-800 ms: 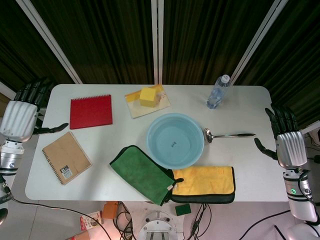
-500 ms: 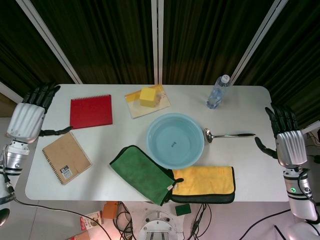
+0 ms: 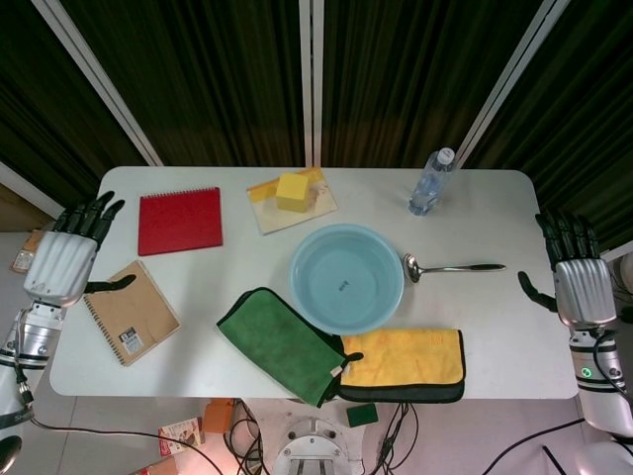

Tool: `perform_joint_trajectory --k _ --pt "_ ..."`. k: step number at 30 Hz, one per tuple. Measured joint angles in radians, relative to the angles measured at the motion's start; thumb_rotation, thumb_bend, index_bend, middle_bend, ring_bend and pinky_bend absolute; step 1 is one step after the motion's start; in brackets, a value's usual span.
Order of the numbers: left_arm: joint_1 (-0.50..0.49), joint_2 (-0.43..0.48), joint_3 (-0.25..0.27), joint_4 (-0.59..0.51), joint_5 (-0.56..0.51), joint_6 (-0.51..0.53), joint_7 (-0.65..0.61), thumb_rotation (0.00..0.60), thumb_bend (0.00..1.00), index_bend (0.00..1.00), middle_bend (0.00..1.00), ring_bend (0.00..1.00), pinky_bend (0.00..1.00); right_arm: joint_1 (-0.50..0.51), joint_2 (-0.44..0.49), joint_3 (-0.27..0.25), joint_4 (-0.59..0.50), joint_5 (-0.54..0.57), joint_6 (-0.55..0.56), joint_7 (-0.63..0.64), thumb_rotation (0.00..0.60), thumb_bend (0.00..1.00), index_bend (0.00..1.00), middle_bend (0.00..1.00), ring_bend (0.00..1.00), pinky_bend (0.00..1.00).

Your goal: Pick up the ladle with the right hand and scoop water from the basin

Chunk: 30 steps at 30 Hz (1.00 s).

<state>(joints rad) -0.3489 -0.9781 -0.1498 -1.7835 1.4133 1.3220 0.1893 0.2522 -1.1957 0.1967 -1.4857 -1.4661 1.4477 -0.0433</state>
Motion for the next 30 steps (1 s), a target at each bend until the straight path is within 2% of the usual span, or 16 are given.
perform_joint_trajectory --k 9,11,13,24,30 --pt "0.081 -0.086 0.067 0.102 0.026 0.063 -0.076 0.475 0.02 0.05 0.0 0.0 0.15 0.041 -0.012 -0.019 0.062 0.171 -0.243 -0.058 0.6 0.31 0.0 0.0 0.0 0.0" --pt "0.098 -0.106 0.075 0.127 0.024 0.076 -0.091 0.516 0.02 0.05 0.0 0.0 0.15 0.055 -0.032 -0.02 0.086 0.21 -0.29 -0.068 0.6 0.32 0.0 0.0 0.0 0.0" --pt "0.118 -0.124 0.085 0.151 0.014 0.085 -0.101 0.574 0.02 0.06 0.0 0.0 0.15 0.072 -0.065 -0.022 0.127 0.237 -0.32 -0.091 0.6 0.34 0.0 0.0 0.0 0.0" --pt "0.151 -0.14 0.103 0.195 0.014 0.093 -0.136 0.583 0.02 0.06 0.0 0.0 0.15 0.195 -0.272 -0.031 0.381 0.305 -0.495 -0.206 0.6 0.41 0.09 0.0 0.0 0.0" --pt "0.16 -0.131 0.109 0.192 0.026 0.095 -0.141 0.588 0.02 0.06 0.0 0.0 0.15 0.26 -0.375 -0.043 0.535 0.303 -0.565 -0.24 0.6 0.42 0.12 0.0 0.0 0.0"
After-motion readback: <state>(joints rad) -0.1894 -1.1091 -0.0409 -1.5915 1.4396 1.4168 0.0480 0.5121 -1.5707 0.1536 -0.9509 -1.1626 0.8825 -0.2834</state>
